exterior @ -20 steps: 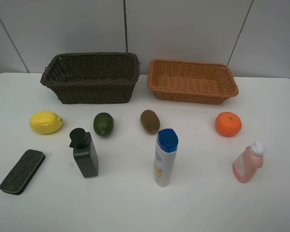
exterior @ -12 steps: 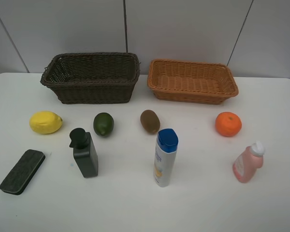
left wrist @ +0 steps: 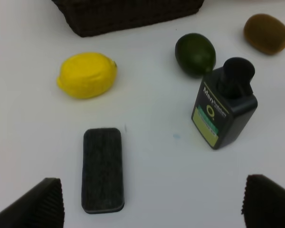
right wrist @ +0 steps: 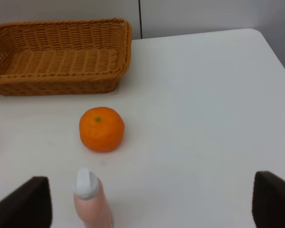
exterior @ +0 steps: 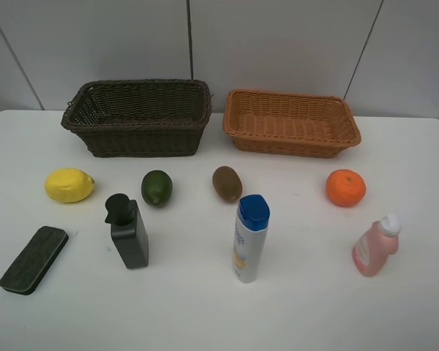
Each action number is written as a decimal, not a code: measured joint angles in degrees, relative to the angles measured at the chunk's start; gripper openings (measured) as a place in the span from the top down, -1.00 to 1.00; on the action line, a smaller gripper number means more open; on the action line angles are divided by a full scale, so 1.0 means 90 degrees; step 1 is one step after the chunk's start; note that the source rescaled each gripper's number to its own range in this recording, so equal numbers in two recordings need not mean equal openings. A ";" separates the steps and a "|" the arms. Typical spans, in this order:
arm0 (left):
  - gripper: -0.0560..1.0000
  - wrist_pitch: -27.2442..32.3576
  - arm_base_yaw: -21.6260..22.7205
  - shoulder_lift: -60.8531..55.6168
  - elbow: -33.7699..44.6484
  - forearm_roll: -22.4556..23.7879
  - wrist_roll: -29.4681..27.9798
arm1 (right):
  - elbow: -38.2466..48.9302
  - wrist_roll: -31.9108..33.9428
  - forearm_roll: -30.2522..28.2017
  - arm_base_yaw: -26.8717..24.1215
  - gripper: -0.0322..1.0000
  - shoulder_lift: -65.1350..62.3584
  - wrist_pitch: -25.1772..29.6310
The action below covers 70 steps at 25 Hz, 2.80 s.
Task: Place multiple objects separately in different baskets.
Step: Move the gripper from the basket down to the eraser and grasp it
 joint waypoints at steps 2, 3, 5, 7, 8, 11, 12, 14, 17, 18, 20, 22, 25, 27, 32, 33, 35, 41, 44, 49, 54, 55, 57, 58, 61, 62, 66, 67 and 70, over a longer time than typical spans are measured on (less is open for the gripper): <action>-0.96 0.0000 0.0000 0.0317 0.0000 -0.0008 -0.0034 | 0.0000 0.0000 0.0000 0.0000 -1.00 0.0000 0.0000; -0.96 0.0000 0.0000 0.0503 0.0000 0.0010 -0.0106 | 0.0000 0.0000 0.0000 0.0000 -1.00 0.0000 0.0000; -0.96 -0.0011 0.0000 0.0955 -0.0023 0.0260 -0.0476 | 0.0000 0.0000 0.0000 0.0000 -1.00 0.0000 0.0000; -0.96 -0.0152 0.0000 0.1612 -0.0101 0.0636 -0.0957 | 0.0000 0.0000 0.0000 0.0000 -1.00 0.0000 0.0000; -0.96 -0.0273 0.0000 0.1921 -0.0152 0.0855 -0.1224 | 0.0000 0.0000 0.0000 0.0000 -1.00 0.0000 0.0000; -0.96 -0.0689 0.0000 0.3220 -0.0400 0.1157 -0.1837 | 0.0000 0.0000 0.0000 0.0000 -1.00 0.0000 0.0000; -0.96 -0.0824 0.0000 0.3613 -0.0488 0.1179 -0.1963 | 0.0000 0.0000 0.0000 0.0000 -1.00 0.0000 0.0000; -0.96 -0.1122 0.0000 0.4568 -0.0727 0.1184 -0.2108 | 0.0000 0.0000 0.0000 0.0000 -1.00 0.0000 0.0000; -0.96 -0.1309 0.0000 0.5872 -0.1171 0.1153 -0.2323 | 0.0000 0.0000 0.0000 0.0000 -1.00 0.0000 -0.0006; -0.96 -0.1302 0.0000 0.6285 -0.1336 0.1131 -0.2501 | 0.0000 0.0000 0.0000 0.0000 -1.00 0.0000 -0.0006; -0.96 -0.1249 0.0000 0.6926 -0.1626 0.1088 -0.2868 | 0.0000 0.0000 0.0000 0.0000 -1.00 0.0000 -0.0006; -0.96 -0.1212 0.0000 0.7501 -0.1903 0.1083 -0.3200 | 0.0000 0.0000 0.0000 0.0000 -1.00 0.0000 -0.0012; -0.96 -0.1198 0.0000 0.8177 -0.2419 0.1071 -0.3459 | 0.0000 0.0000 0.0000 0.0000 -1.00 0.0000 -0.0012; -0.96 -0.1198 0.0000 0.8528 -0.2692 0.1054 -0.3510 | 0.0000 0.0000 0.0000 0.0000 -1.00 0.0000 -0.0012; -0.96 -0.1364 0.0000 0.9217 -0.3149 0.1035 -0.3962 | 0.0000 0.0000 0.0000 0.0000 -1.00 0.0000 -0.0016; -0.96 -0.1365 0.0000 0.9330 -0.3226 0.1035 -0.3983 | 0.0000 0.0000 0.0000 0.0000 -1.00 0.0000 -0.0016; -0.96 -0.1318 0.0000 0.9570 -0.3404 0.1035 -0.3870 | 0.0000 0.0000 0.0000 0.0000 -1.00 0.0000 -0.0016; -0.96 -0.0816 0.0000 0.9746 -0.3587 0.1035 -0.2757 | 0.0000 0.0000 0.0000 0.0000 -1.00 0.0000 -0.0016; -0.96 -0.0403 0.0000 0.9760 -0.3587 0.1035 -0.2352 | 0.0000 0.0000 0.0000 0.0000 -1.00 0.0000 -0.0016; -0.96 -0.0269 0.0000 0.9796 -0.3587 0.0993 -0.2025 | 0.0000 0.0000 0.0000 0.0000 -1.00 0.0000 -0.0016; -0.96 0.0527 0.0000 0.9947 -0.3587 0.0728 -0.1809 | 0.0000 0.0000 0.0000 0.0000 -1.00 0.0000 -0.0016; -0.96 0.0603 0.0000 0.9947 -0.3587 0.0688 -0.1686 | 0.0000 0.0000 0.0000 0.0000 -1.00 0.0000 -0.0016; -0.96 0.0710 0.0000 0.9947 -0.3566 0.0681 -0.1447 | 0.0000 0.0000 0.0000 0.0000 -1.00 0.0000 -0.0016; -0.96 0.0766 0.0000 0.9947 -0.3511 0.0698 -0.1341 | 0.0000 0.0000 0.0000 0.0000 -1.00 0.0000 -0.0016; -0.96 0.0698 -0.0006 0.9947 -0.3102 0.0899 -0.1172 | 0.0000 0.0000 0.0000 0.0000 -1.00 0.0000 -0.0016; -0.96 0.0549 -0.0006 0.9947 -0.2970 0.0944 -0.1137 | 0.0000 0.0000 0.0000 0.0000 -1.00 0.0000 -0.0016; -0.96 -0.0397 -0.0006 0.9947 -0.2412 0.0979 -0.1013 | 0.0000 0.0000 0.0000 0.0000 -1.00 0.0000 -0.0016; -0.96 -0.0664 -0.0006 0.9947 -0.2284 0.0979 -0.0951 | 0.0000 0.0000 0.0000 0.0000 -1.00 0.0000 -0.0016; -0.96 -0.1417 -0.0006 0.9947 -0.1933 0.0979 -0.0660 | 0.0000 0.0000 0.0000 0.0000 -1.00 0.0000 -0.0016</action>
